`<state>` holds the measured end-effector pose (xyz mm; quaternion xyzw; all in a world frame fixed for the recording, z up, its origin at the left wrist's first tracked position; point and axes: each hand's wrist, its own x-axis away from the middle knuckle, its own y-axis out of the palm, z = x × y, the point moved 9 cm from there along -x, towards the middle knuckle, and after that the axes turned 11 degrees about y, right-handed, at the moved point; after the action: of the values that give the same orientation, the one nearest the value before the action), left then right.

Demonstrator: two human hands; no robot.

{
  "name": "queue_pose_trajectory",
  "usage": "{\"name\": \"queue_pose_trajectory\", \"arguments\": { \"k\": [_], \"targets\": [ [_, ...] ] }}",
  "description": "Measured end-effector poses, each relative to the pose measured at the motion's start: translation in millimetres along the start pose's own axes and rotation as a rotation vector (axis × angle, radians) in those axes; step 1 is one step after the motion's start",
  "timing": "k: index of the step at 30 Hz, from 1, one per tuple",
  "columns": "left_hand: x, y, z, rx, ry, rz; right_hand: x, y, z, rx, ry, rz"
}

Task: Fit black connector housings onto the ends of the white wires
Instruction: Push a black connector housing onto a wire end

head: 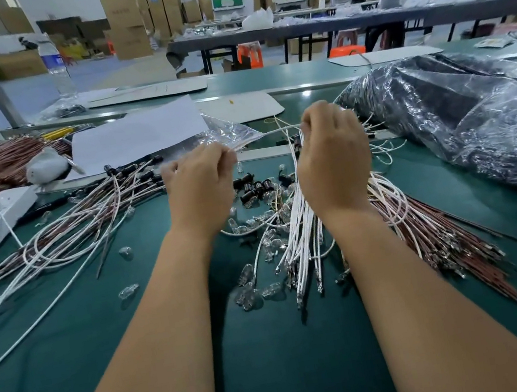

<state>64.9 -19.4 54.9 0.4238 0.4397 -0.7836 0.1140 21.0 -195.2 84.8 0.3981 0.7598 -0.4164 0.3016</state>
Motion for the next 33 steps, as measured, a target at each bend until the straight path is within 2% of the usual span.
{"name": "queue_pose_trajectory", "arguments": {
  "k": [3,7,10,14,17,19,22,27,33],
  "targets": [
    [0.4,1.5,-9.8,0.148,-0.013,-0.022,-6.2,-7.0,27.2,0.045,0.141,0.062],
    [4.4,11.1,-19.6,0.285,-0.056,-0.081,-7.8,-4.1,47.1,0.131,0.261,0.023],
    [7.9,19.2,-20.4,0.353,-0.090,-0.122,-5.8,4.7,36.4,0.204,0.166,-0.073],
    [5.7,23.1,-4.4,0.380,-0.034,-0.170,12.3,27.8,-9.3,0.072,-0.127,-0.289],
    [4.1,22.8,4.4,0.345,0.015,-0.187,23.5,37.5,-25.4,-0.033,-0.221,-0.374],
    [4.8,24.2,0.7,0.343,-0.021,-0.196,24.5,43.1,-22.2,-0.053,-0.198,-0.420],
    [6.7,24.9,-9.9,0.461,-0.137,-0.179,22.8,49.3,-10.2,-0.114,-0.089,-0.493],
    [8.7,24.5,-17.5,0.669,-0.227,-0.164,19.6,48.7,-2.0,-0.140,-0.010,-0.503],
    [7.2,22.6,-22.0,0.559,-0.194,-0.114,22.6,48.5,-2.1,-0.118,0.007,-0.511]
  ]
}}
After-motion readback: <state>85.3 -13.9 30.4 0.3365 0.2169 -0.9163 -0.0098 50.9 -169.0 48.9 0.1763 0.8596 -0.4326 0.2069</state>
